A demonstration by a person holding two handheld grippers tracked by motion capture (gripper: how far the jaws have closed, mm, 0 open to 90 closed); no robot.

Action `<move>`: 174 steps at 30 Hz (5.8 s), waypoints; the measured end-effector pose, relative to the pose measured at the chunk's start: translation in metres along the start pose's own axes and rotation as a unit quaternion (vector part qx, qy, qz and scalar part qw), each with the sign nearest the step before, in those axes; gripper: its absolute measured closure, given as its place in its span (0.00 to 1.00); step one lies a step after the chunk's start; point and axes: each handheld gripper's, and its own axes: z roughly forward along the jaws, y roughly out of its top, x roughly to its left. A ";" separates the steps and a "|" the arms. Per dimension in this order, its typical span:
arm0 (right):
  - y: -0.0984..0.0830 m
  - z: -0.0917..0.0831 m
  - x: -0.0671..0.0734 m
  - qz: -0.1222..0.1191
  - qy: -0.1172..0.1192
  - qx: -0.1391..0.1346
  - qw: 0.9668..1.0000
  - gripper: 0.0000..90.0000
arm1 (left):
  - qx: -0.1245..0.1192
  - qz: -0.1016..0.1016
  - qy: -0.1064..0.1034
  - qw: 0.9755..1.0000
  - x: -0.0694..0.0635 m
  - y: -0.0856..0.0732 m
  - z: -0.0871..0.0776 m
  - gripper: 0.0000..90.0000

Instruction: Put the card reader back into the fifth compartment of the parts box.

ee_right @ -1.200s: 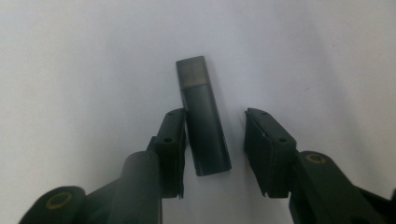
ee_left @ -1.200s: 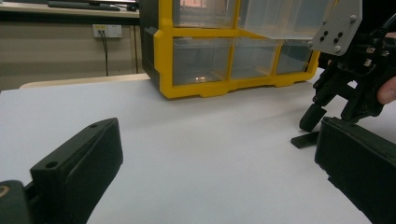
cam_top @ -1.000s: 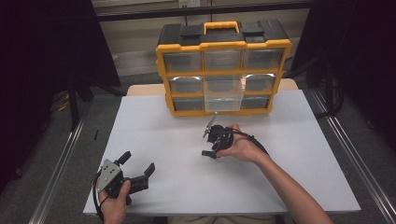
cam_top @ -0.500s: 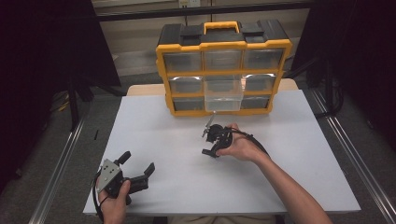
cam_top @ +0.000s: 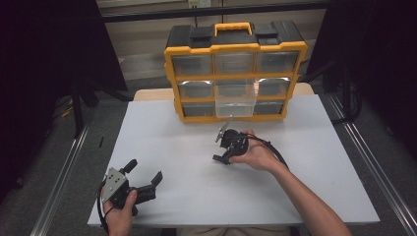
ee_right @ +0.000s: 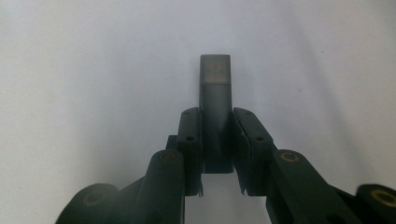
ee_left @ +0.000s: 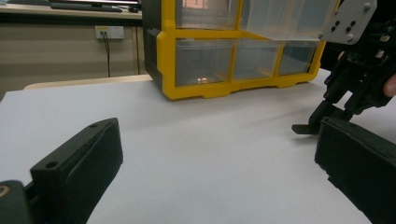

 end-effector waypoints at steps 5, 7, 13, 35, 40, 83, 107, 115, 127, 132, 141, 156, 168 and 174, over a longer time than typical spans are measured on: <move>-0.005 -0.003 0.002 0.006 0.011 -0.020 1.000 0.82 | 0.003 0.000 0.003 1.000 0.001 0.000 0.000 0.01; -0.007 -0.004 0.002 0.007 0.012 -0.030 0.999 0.82 | 0.003 0.000 0.003 1.000 0.001 0.000 0.000 0.01; -0.014 -0.010 0.003 0.011 0.019 -0.052 0.998 0.82 | 0.003 -0.001 0.002 1.000 0.001 0.000 0.000 0.01; -0.034 -0.038 0.017 0.001 0.002 -0.137 0.991 0.82 | 0.001 -0.003 0.004 1.000 0.000 0.000 0.000 0.01; -0.038 -0.043 0.021 -0.002 -0.004 -0.151 0.989 0.82 | 0.002 0.001 0.004 1.000 0.000 0.000 0.000 0.02; -0.021 -0.112 0.019 -0.021 -0.021 -0.243 0.970 0.82 | -0.002 0.001 0.005 1.000 0.001 0.001 -0.001 0.02; -0.007 -0.150 0.013 -0.030 -0.052 -0.257 0.964 0.82 | 0.001 0.002 0.003 1.000 0.001 0.001 -0.001 0.02; -0.005 -0.164 0.010 -0.028 -0.062 -0.265 0.962 0.82 | 0.001 0.002 0.003 1.000 0.001 0.001 -0.001 0.02; -0.001 -0.182 0.001 -0.026 -0.081 -0.258 0.962 0.82 | 0.001 0.002 0.004 1.000 0.001 0.001 -0.001 0.02; 0.000 -0.191 -0.003 -0.020 -0.089 -0.256 0.962 0.82 | 0.000 0.001 0.002 1.000 0.001 0.000 0.000 0.02; 0.001 -0.196 -0.009 -0.014 -0.106 -0.239 0.965 0.82 | 0.001 0.003 0.002 1.000 0.000 0.000 0.000 0.02; 0.016 -0.208 -0.024 -0.002 -0.122 -0.224 0.967 0.82 | 0.002 0.004 -0.001 1.000 -0.001 0.001 0.000 0.02; 0.031 -0.212 -0.036 0.008 -0.128 -0.203 0.971 0.82 | 0.000 0.004 0.003 1.000 0.001 0.001 -0.001 0.02; 0.035 -0.210 -0.042 0.010 -0.129 -0.186 0.974 0.82 | -0.001 0.002 0.003 1.000 0.001 0.001 -0.001 0.02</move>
